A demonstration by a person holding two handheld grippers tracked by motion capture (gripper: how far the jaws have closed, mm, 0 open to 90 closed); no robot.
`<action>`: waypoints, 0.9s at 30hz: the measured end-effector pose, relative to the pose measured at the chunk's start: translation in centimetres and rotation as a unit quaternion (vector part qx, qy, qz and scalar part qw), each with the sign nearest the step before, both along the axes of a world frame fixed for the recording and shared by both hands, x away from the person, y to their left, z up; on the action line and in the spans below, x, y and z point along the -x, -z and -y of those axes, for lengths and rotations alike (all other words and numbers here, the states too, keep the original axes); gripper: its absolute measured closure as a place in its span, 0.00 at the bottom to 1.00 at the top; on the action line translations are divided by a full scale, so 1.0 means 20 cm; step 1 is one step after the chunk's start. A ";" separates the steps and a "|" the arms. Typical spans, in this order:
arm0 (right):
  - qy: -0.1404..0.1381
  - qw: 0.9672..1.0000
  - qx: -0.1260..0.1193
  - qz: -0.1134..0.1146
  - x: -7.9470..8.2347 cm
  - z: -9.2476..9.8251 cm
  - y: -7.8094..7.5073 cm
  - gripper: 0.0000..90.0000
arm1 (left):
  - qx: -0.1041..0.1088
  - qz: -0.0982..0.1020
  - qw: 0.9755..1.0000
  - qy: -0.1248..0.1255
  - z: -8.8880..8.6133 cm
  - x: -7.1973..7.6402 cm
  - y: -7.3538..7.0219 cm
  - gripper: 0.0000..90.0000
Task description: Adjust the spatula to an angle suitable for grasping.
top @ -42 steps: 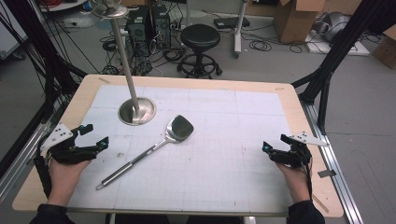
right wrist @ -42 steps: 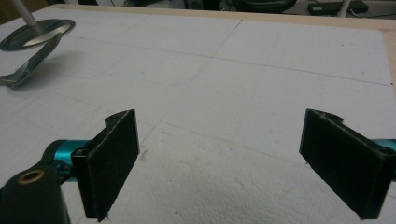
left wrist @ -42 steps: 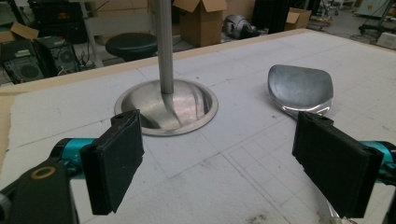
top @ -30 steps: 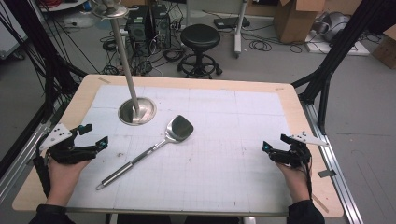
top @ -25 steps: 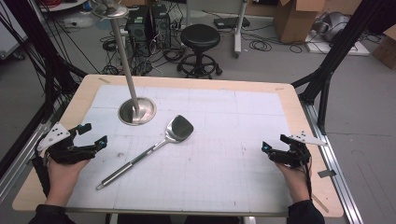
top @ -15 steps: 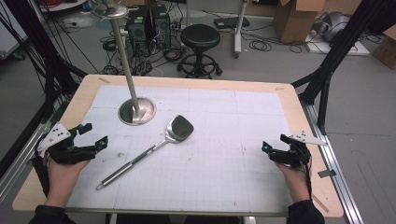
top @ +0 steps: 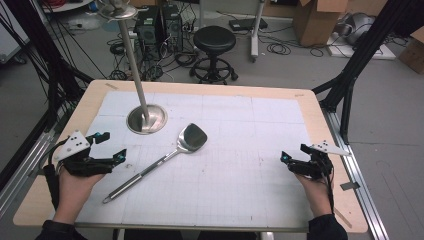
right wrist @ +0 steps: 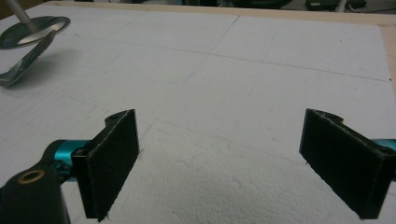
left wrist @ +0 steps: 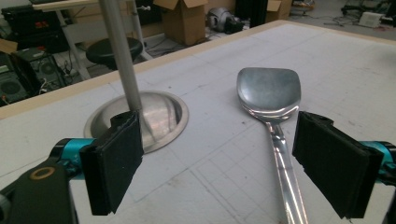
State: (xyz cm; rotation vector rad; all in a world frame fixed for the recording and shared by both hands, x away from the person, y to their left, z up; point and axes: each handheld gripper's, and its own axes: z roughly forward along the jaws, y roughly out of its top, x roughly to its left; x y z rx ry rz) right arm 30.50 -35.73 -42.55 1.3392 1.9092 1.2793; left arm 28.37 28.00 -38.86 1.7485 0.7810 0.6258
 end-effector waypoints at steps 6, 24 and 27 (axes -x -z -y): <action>0.003 1.000 -0.001 0.000 0.00 0.00 0.00 0.12 | -0.012 -0.012 1.000 0.015 0.07 0.00 -0.01 0.19; 0.003 1.000 0.003 -0.002 0.00 0.00 0.00 0.12 | -0.038 -0.052 0.997 0.052 0.22 -0.02 0.03 0.20; 0.004 1.000 0.003 -0.004 0.00 0.00 0.00 0.12 | -0.043 -0.063 0.995 0.058 0.24 -0.03 0.04 0.21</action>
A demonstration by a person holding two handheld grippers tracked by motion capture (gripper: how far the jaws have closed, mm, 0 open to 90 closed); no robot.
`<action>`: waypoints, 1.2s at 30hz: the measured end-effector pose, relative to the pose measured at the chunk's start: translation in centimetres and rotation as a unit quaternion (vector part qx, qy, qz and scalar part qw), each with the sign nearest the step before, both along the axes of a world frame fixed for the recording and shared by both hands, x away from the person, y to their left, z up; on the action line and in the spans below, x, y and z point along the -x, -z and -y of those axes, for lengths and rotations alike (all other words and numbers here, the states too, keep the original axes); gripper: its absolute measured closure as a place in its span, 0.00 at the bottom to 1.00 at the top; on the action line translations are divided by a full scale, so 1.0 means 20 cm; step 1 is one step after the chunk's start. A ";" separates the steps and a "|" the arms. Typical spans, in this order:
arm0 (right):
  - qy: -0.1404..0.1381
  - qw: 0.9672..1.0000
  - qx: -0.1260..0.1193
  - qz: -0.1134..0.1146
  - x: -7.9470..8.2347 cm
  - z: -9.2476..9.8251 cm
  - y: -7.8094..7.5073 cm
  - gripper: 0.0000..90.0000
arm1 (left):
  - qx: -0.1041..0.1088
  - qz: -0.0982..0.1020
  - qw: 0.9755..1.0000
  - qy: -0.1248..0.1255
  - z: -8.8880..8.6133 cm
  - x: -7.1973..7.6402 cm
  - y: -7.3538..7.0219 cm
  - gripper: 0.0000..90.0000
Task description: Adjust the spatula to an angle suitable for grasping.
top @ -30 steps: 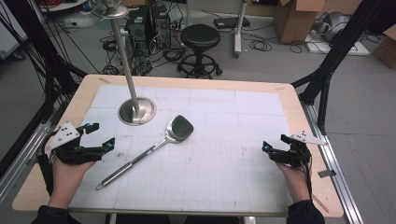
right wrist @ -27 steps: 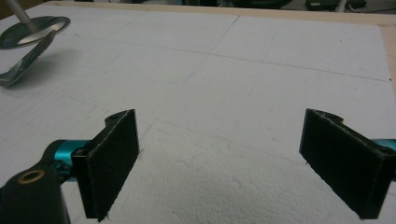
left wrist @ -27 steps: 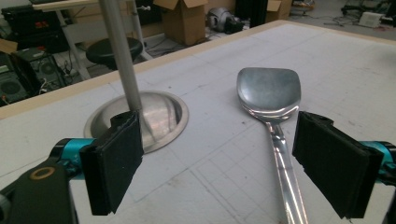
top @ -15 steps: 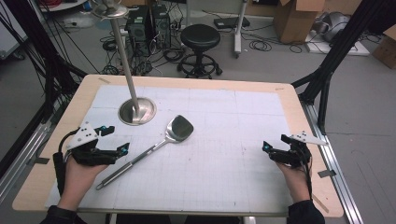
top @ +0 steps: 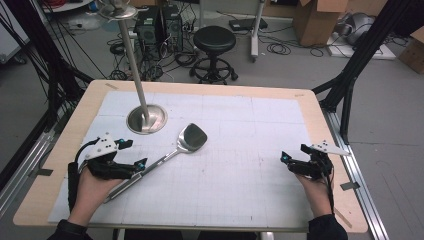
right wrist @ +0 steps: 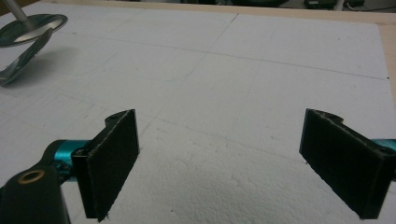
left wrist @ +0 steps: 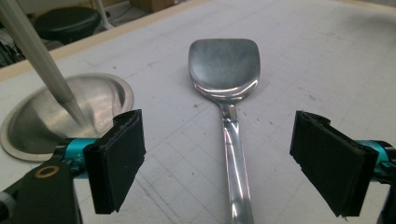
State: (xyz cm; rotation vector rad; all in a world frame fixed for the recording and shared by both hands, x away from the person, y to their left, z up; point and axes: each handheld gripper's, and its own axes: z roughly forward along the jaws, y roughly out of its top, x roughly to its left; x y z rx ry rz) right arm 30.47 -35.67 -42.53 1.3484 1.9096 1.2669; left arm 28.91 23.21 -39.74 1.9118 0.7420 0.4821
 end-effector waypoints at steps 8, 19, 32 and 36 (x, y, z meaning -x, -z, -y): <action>-0.002 1.000 0.000 0.001 0.00 0.00 0.00 0.12 | -0.043 -0.047 0.998 0.004 0.10 -0.05 0.07 0.28; -0.001 1.000 0.001 -0.001 0.00 -0.01 0.00 0.12 | -0.074 -0.095 0.993 0.006 0.16 -0.11 0.13 0.40; -0.003 1.000 0.001 0.000 0.00 -0.01 0.00 0.12 | -0.145 -0.144 0.979 0.015 0.23 -0.15 0.15 0.46; -0.004 1.000 0.001 -0.005 0.00 -0.01 0.01 0.12 | -0.171 -0.154 0.973 0.013 0.28 -0.17 0.13 0.51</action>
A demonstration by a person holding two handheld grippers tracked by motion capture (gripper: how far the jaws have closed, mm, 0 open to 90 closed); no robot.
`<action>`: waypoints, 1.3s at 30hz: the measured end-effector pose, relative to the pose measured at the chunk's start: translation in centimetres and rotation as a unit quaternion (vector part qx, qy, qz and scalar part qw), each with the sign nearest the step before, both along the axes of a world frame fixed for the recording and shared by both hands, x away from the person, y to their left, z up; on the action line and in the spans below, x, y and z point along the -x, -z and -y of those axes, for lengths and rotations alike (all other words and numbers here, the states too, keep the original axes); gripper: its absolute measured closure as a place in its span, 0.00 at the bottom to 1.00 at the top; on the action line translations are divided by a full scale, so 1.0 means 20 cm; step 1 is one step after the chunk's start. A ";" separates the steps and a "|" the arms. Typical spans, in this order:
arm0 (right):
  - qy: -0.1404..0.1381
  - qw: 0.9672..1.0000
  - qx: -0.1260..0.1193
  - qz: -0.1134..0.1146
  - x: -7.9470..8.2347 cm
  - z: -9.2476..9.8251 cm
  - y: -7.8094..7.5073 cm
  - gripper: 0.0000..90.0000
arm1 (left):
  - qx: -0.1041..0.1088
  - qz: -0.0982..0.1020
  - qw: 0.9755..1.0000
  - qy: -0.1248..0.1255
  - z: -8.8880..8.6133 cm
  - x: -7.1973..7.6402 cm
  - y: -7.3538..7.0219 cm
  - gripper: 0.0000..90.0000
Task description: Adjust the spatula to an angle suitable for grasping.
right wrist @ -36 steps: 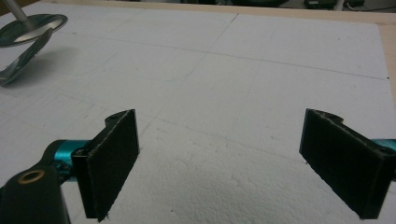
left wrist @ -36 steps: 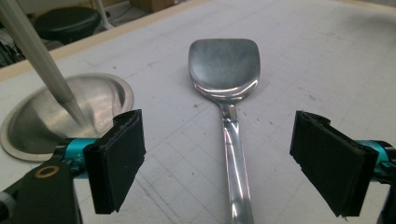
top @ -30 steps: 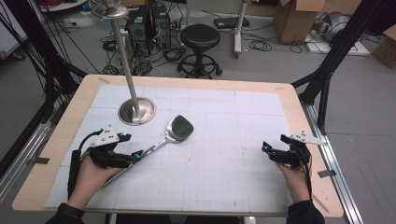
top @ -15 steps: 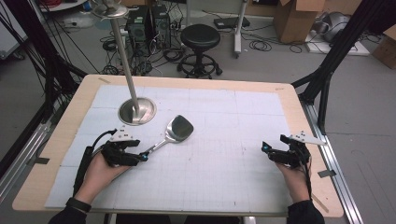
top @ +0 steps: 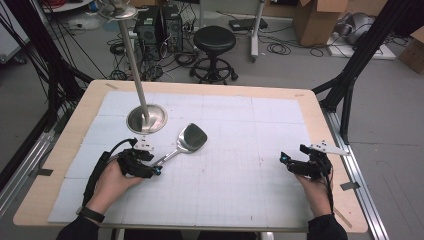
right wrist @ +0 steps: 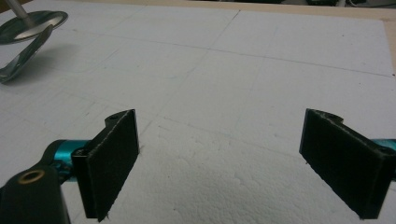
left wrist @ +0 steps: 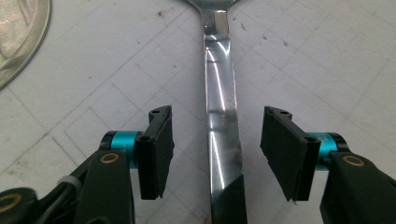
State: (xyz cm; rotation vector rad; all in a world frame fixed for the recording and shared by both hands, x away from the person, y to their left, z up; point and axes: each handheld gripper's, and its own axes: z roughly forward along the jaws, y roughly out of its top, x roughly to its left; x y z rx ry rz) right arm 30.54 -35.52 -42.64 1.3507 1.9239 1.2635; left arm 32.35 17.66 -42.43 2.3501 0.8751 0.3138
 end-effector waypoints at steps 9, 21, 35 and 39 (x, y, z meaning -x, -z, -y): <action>0.002 1.000 -0.004 -0.002 0.00 0.00 0.00 0.12 | -0.025 -0.014 1.000 -0.005 0.04 -0.02 0.01 0.59; 0.003 1.000 -0.009 -0.004 0.00 0.01 0.00 0.12 | -0.010 -0.030 0.999 -0.004 0.02 -0.04 0.01 0.82; 0.002 1.000 -0.008 -0.002 0.00 0.01 0.00 0.12 | -0.007 -0.018 1.000 0.012 0.00 -0.04 0.01 0.83; 0.001 1.000 -0.009 0.000 0.00 0.01 0.00 0.12 | 0.020 -0.016 0.999 0.038 -0.01 -0.03 0.00 0.83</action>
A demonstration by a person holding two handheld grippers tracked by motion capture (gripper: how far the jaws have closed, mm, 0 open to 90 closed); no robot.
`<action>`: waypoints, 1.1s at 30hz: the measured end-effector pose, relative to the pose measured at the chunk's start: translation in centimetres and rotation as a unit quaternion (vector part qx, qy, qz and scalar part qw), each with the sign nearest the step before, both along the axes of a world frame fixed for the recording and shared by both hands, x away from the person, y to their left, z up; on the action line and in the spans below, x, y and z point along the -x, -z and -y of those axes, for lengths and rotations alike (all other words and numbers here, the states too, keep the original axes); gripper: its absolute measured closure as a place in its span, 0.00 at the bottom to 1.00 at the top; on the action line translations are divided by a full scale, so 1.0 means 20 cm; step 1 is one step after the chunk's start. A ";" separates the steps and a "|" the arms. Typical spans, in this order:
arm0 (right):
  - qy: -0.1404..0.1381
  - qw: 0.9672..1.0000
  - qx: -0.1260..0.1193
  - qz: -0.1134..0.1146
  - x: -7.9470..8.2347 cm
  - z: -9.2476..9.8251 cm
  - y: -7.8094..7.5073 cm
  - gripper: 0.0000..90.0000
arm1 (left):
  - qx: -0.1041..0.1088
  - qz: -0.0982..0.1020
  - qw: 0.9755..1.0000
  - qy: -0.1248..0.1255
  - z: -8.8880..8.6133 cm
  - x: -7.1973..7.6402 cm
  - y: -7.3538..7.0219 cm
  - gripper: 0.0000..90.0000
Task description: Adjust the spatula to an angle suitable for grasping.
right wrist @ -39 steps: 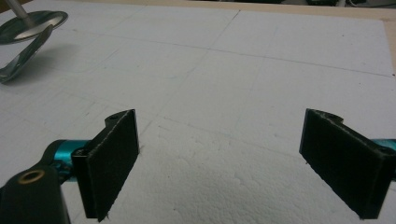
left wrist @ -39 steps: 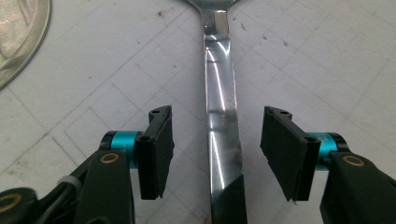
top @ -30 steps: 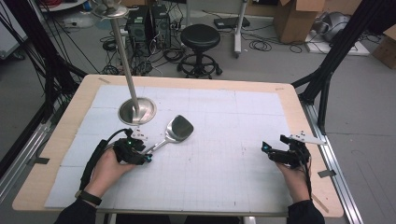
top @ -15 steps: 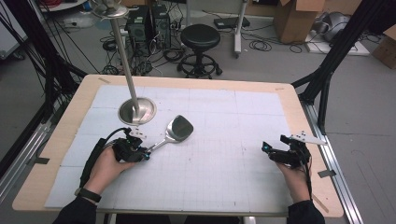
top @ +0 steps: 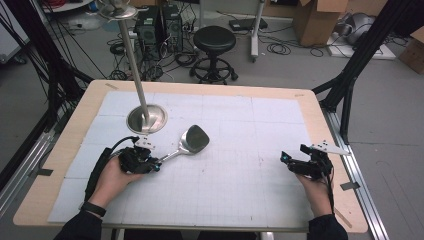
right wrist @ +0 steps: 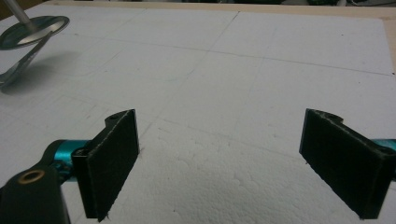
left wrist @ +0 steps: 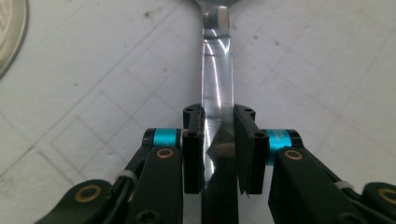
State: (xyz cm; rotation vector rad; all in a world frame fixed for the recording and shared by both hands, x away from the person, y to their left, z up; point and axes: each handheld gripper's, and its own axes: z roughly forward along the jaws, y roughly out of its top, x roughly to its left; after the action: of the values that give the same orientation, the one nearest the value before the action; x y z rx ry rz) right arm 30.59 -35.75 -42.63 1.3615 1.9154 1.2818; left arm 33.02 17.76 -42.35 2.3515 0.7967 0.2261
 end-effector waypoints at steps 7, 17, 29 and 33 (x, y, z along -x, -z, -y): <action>0.001 1.000 -0.003 0.010 0.01 0.00 -0.01 0.13 | 0.025 0.009 0.999 0.037 0.02 0.01 -0.02 0.83; 0.015 0.998 -0.030 0.052 0.03 0.01 -0.07 0.15 | 0.009 0.025 0.990 0.138 0.24 -0.01 -0.08 0.83; 0.020 0.998 -0.036 0.057 0.04 0.02 -0.08 0.15 | -0.001 0.032 0.971 0.238 0.53 -0.05 -0.02 0.83; 0.020 0.998 -0.033 0.057 0.04 0.02 -0.08 0.15 | -0.003 0.035 0.967 0.252 0.59 -0.04 -0.01 0.83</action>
State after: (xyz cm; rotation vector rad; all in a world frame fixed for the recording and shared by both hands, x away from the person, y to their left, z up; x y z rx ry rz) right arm 29.75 -36.07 -41.03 1.3220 1.7754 1.3832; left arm 33.86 6.01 -42.21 2.4472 0.1470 0.0914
